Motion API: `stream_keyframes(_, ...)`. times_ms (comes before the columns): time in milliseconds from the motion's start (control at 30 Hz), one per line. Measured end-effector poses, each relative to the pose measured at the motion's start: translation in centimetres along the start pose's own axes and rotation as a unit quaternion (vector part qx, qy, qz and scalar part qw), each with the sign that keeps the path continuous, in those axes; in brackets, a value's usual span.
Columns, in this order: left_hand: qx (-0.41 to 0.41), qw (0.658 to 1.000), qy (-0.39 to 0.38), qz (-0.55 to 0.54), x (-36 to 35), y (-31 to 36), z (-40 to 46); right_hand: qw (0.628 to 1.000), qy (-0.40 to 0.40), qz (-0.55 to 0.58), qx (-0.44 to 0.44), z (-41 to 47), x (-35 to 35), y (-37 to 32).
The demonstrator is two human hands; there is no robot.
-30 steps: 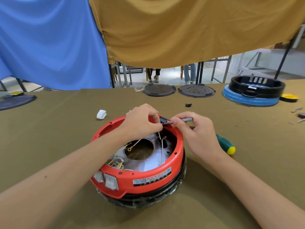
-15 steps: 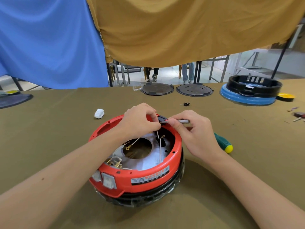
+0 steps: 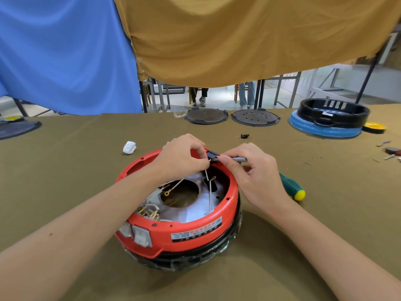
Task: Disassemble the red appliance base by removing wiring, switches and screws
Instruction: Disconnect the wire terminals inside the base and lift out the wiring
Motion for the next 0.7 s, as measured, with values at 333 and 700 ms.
stream_keyframes(333,-0.002,1.000,-0.001,-0.004,0.1,0.0,-0.1,0.984,0.038,0.131,-0.114,-0.3,-0.2,1.9)
stream_keyframes(700,-0.014,1.000,-0.003,-0.015,0.0,0.0,0.2,0.999,-0.007,0.030,-0.023,0.1,-0.2,0.8)
Point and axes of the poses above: each hand's wrist, its own z-axis towards the middle knuckle, its own x-axis out of the back of the hand, y = z × x, the point moved 7 cm from there along z, towards the middle knuckle, and after that the axes turned 12 degrees about x, right-handed, at the moved point
